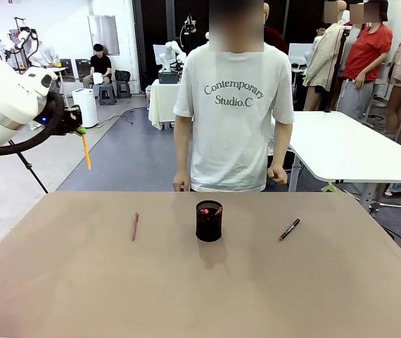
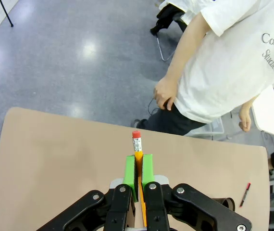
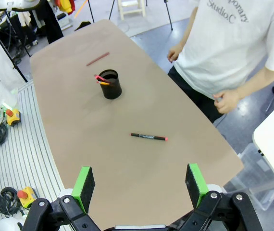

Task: Place the pens into the pen holder.
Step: Pick up a writing instrument from the table and place it into the Pen holder.

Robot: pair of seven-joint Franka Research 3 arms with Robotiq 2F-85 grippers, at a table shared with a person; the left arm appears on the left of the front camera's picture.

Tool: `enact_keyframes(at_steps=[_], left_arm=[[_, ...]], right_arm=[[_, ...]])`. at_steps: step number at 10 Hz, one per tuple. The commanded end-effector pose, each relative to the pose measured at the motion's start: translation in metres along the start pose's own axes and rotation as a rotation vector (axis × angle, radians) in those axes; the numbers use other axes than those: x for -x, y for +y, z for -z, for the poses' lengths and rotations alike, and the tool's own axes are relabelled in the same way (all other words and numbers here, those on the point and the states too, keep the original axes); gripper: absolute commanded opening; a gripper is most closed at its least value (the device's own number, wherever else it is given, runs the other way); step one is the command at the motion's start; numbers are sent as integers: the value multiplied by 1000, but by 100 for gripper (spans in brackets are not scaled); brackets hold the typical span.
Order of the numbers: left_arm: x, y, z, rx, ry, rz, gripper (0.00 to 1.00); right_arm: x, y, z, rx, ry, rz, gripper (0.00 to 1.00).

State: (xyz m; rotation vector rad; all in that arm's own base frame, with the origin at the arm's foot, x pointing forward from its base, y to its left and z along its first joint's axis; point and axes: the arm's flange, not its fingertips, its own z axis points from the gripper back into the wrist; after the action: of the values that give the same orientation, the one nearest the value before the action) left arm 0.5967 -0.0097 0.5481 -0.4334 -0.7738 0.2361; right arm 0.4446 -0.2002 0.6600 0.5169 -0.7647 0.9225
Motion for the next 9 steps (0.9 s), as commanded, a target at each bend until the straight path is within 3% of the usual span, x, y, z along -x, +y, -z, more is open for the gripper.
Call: enact_keyframes(at_steps=[1,2,3,7,9], left_arm=[[-4,-3,-2,-4,6,-6,0],[0,0,0,0,0,0,0],[-1,-19,3,-31,-58,-51,0],[25,-122,52,48,-234,143,0],[44,-163,69,168,-183,187,0]], right_arm=[[0,3,1,0,-7,-10,100],[0,3,1,0,-7,-10,100],[0,3,1,0,-7,-10,100],[0,3,1,0,-7,-10,100],[0,3,1,0,-7,-10,100]])
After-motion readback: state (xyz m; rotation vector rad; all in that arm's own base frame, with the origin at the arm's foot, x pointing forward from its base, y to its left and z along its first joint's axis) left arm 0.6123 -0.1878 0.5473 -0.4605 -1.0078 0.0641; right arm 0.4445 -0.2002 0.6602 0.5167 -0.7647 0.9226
